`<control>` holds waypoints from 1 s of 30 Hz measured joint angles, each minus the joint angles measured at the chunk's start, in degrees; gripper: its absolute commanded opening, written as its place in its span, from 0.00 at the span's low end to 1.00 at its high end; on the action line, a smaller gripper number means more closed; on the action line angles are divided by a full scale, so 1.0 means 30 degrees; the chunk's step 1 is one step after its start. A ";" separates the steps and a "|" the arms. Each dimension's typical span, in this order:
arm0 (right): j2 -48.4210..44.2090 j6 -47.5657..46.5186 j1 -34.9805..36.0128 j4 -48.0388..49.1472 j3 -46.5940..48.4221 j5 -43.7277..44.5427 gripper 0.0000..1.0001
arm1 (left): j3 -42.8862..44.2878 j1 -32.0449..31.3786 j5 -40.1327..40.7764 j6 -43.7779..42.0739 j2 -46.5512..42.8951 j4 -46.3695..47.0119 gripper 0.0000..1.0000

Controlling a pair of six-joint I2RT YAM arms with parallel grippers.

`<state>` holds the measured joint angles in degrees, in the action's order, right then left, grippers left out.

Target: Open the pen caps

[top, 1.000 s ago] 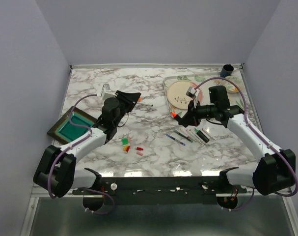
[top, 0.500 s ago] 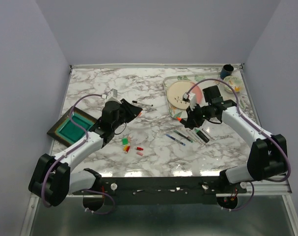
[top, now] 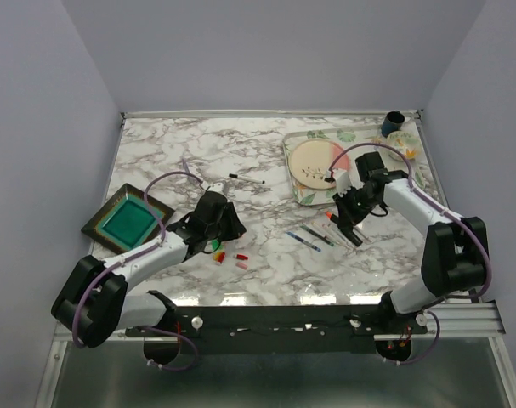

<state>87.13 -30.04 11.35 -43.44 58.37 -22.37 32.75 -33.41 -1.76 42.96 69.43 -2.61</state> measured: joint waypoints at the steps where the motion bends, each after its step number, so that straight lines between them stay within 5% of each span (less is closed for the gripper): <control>1: 0.0204 -0.0007 0.0000 -0.0036 -0.0015 0.0036 0.12 | 0.0000 -0.0277 0.0240 -0.0240 0.0313 -0.0262 0.02; 18: 0.1727 0.0058 0.0000 -0.0510 -0.0124 0.0073 0.38 | 0.0911 -0.1785 0.2441 -0.1530 0.2776 -0.1727 0.19; 30: 0.1122 0.0000 0.0000 -0.0590 -0.0124 -0.0073 0.41 | 0.1523 -0.1909 0.3395 -0.1982 0.2856 -0.2834 0.51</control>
<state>90.50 -30.04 11.35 -45.21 58.00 -22.59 37.32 -39.13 8.43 37.01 78.00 -11.11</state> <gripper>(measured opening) 0.407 0.405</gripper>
